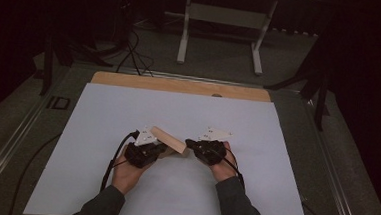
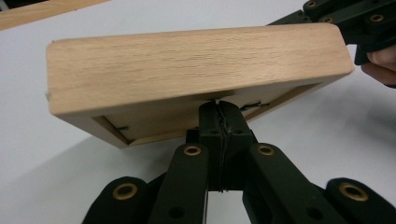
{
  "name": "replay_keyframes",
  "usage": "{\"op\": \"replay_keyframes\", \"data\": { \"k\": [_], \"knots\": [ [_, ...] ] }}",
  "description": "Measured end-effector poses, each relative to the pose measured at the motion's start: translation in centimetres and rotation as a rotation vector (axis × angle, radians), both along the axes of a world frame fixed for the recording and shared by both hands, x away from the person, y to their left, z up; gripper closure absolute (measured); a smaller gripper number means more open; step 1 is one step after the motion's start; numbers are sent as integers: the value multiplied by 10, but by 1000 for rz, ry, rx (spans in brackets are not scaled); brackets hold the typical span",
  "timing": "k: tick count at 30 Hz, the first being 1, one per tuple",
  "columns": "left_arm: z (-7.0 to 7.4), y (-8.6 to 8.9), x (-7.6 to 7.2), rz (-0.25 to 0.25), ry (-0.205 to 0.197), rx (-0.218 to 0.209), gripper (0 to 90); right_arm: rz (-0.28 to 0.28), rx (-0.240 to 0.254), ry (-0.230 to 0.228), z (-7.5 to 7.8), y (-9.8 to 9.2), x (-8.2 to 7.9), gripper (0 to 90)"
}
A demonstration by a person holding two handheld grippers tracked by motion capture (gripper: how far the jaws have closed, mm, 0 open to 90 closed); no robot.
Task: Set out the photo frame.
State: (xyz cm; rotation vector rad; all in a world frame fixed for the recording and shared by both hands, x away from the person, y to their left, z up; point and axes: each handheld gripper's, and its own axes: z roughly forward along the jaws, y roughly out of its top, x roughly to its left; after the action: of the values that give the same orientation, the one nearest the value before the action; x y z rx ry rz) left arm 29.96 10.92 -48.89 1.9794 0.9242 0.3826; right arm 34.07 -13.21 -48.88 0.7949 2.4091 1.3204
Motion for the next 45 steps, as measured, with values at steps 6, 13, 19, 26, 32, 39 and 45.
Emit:
{"op": "replay_keyframes", "data": {
  "k": [6,13,19,26,32,39,45],
  "knots": [
    [0,0,0,4,0,-2,888,11,-8,-7,0,2,-3,896],
    [-1,-1,0,-1,2,0,887,20,-21,-10,0,3,-7,896],
    [-2,-2,0,-5,4,5,888,28,-28,-10,-1,4,-11,896],
    [-3,-3,0,-1,9,13,893,44,-35,-11,0,7,-14,896],
    [-4,-3,-1,2,12,11,893,56,-37,-11,0,10,-17,896],
    [-6,-3,0,7,17,8,893,69,-39,-13,0,13,-20,896],
    [-7,1,2,18,24,-3,893,86,-40,-14,0,17,-23,896]
  ]
}}
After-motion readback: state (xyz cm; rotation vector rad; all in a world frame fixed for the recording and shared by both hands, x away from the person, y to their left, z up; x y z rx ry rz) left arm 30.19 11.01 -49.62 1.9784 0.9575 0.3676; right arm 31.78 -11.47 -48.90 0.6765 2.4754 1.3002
